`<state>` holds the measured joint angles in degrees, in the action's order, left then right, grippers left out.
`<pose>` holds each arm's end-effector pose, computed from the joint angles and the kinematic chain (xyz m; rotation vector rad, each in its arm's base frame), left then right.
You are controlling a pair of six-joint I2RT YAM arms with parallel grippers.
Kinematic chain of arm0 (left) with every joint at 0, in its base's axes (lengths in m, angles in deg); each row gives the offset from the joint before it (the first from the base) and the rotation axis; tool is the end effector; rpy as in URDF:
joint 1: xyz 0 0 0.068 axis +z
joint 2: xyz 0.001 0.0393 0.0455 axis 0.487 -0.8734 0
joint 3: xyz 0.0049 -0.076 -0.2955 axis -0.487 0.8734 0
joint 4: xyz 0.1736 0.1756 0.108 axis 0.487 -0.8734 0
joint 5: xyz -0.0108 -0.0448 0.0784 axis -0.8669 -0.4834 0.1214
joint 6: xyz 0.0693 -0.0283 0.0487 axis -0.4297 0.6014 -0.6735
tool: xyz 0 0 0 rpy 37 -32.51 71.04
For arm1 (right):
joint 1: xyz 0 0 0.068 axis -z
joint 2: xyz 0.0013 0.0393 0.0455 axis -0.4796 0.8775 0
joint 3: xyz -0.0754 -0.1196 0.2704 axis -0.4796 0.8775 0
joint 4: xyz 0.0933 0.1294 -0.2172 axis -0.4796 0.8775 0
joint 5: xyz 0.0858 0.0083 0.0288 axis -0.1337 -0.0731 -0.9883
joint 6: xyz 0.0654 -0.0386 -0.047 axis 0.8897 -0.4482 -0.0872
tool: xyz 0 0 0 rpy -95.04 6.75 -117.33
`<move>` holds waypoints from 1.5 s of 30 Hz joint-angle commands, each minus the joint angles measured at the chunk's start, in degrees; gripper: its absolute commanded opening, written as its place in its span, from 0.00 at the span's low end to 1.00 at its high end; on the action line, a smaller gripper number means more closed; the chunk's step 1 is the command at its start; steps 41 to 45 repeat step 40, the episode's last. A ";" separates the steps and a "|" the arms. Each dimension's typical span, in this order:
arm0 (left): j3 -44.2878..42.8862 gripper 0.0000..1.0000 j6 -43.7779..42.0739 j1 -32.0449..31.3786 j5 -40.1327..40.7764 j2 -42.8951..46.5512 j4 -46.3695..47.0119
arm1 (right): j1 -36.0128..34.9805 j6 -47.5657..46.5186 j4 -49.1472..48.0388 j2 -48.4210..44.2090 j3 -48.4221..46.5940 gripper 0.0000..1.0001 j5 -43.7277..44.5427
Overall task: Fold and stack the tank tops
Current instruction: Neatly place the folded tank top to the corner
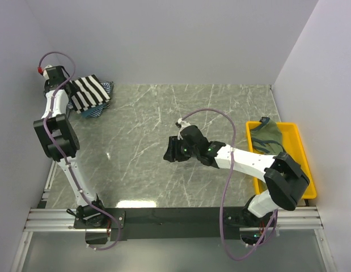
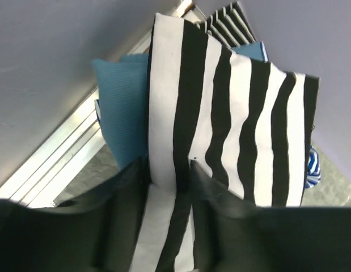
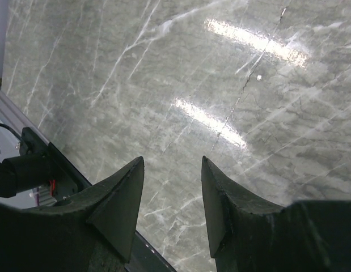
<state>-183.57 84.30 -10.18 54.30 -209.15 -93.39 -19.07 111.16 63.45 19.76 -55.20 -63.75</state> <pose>0.5425 0.1967 0.2609 -0.9399 1.9813 0.0442 0.2337 0.2749 0.2249 -0.3505 2.3539 0.9237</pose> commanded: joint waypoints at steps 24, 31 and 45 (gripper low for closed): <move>36.86 0.97 10.63 -25.97 -0.69 46.52 10.45 | 5.53 -1.56 6.88 -16.89 0.67 0.54 9.71; 53.13 0.99 15.11 -55.84 8.69 61.74 8.46 | 6.77 0.37 11.91 -31.93 5.31 0.63 19.29; 59.56 0.99 18.55 -74.77 16.27 64.64 3.87 | 6.68 2.66 15.69 -43.63 12.44 0.65 28.08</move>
